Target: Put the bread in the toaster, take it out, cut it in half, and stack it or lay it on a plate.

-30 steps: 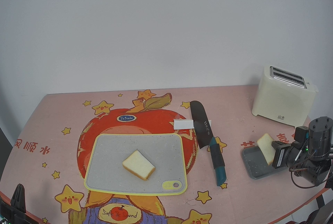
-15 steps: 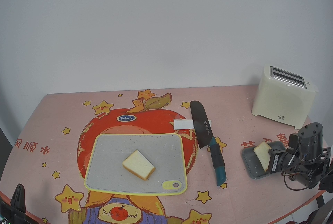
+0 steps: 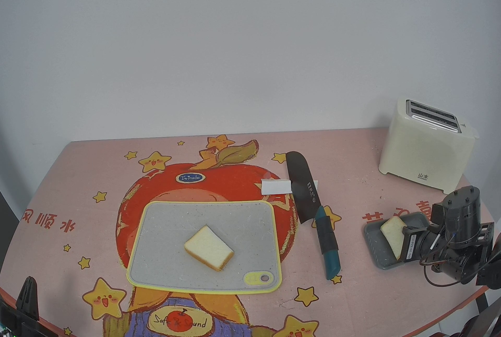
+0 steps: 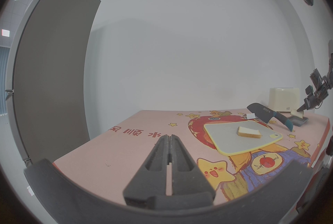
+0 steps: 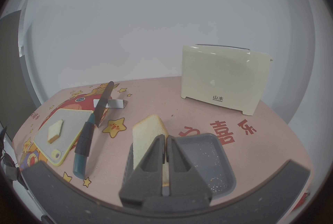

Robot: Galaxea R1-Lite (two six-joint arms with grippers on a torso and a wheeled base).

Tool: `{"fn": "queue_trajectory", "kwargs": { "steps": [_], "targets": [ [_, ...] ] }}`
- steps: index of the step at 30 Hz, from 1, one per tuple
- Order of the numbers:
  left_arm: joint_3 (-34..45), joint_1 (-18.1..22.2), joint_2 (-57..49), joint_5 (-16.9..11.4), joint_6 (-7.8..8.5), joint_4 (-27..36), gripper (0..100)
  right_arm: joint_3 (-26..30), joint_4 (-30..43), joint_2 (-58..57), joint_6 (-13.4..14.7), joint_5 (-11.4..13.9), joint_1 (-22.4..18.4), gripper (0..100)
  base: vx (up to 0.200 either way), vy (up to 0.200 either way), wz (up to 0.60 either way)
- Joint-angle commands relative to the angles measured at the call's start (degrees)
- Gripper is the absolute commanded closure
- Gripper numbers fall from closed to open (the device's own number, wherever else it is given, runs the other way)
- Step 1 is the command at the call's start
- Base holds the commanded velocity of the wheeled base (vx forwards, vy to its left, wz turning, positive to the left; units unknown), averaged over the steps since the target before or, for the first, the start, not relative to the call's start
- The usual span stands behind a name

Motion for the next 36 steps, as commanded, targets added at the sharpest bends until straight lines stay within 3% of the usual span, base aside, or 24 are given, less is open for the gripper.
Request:
{"fn": "queue_trajectory", "kwargs": {
  "steps": [1,21,22,36],
  "targets": [
    [1.01,0.00,-0.93,0.00,0.00,-0.01,100,0.04,0.12,0.40,0.29,-0.16,0.05,100,0.000,0.000,0.00],
    [1.01,0.00,-0.93,0.00,0.00,-0.01,100,0.13,0.21,0.58,0.29,-0.78,0.05,100,0.000,0.000,0.00],
    [1.01,0.00,-0.93,-0.09,0.00,-0.01,100,0.13,0.21,0.58,0.38,-0.87,0.05,0,0.000,0.000,0.00],
    [1.01,0.00,-0.93,-0.09,0.00,-0.01,100,0.13,0.21,0.40,0.29,-1.31,0.49,0,0.000,0.000,0.00]
  ]
}}
